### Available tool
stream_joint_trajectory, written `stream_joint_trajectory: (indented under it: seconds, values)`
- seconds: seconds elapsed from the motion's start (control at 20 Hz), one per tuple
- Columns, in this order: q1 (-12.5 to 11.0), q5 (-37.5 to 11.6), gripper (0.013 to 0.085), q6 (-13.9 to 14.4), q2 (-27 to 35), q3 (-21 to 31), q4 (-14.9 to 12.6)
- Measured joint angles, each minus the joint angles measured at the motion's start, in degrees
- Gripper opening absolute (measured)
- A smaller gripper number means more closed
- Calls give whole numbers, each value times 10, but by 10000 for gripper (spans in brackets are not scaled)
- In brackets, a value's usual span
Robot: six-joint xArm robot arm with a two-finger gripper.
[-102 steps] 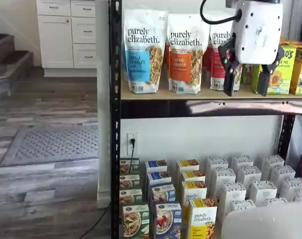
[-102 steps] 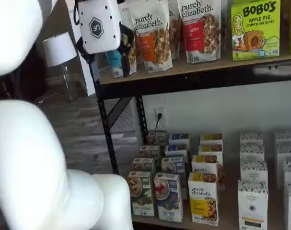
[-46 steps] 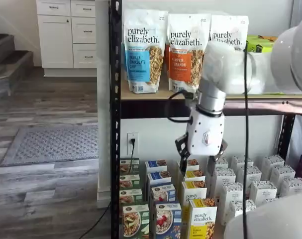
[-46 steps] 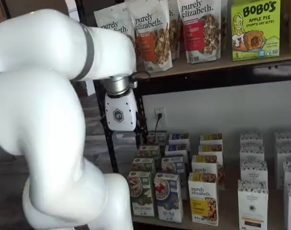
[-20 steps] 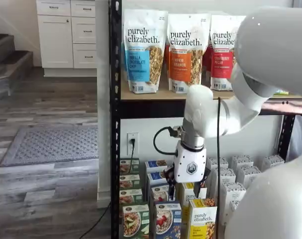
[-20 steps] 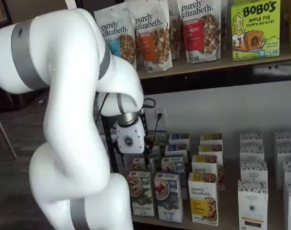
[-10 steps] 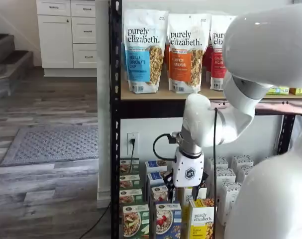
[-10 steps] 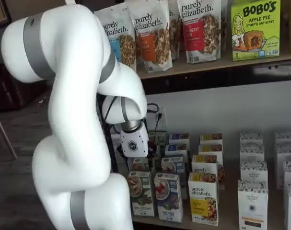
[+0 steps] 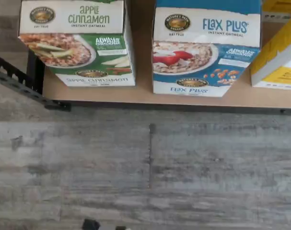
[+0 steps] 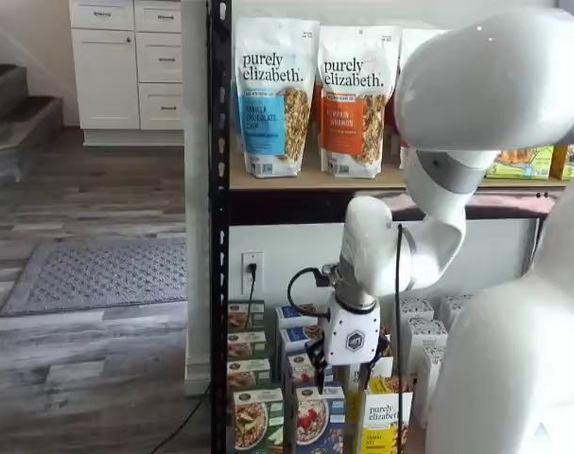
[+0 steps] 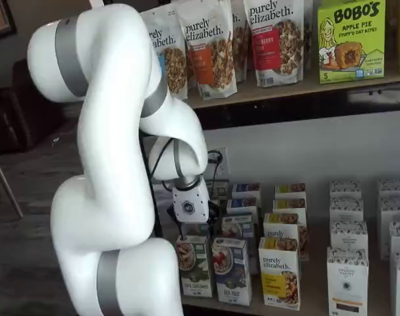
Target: Pick up the blue and white box that is on the bottom shelf, the second box from the left
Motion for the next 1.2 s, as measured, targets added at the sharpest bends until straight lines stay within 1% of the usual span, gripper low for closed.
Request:
stream_joint_trajectory:
  seconds: [0.25, 0.55, 0.9, 1.05, 1.2]
  values:
    - [0, -24, 850, -25, 53, -27, 27]
    - [1, -46, 850, -32, 110, -62, 34]
    - [-4, -69, 850, -29, 163, -92, 25]
    - [-9, -73, 850, -20, 178, -103, 10]
    - [-14, -75, 850, -21, 193, -113, 6]
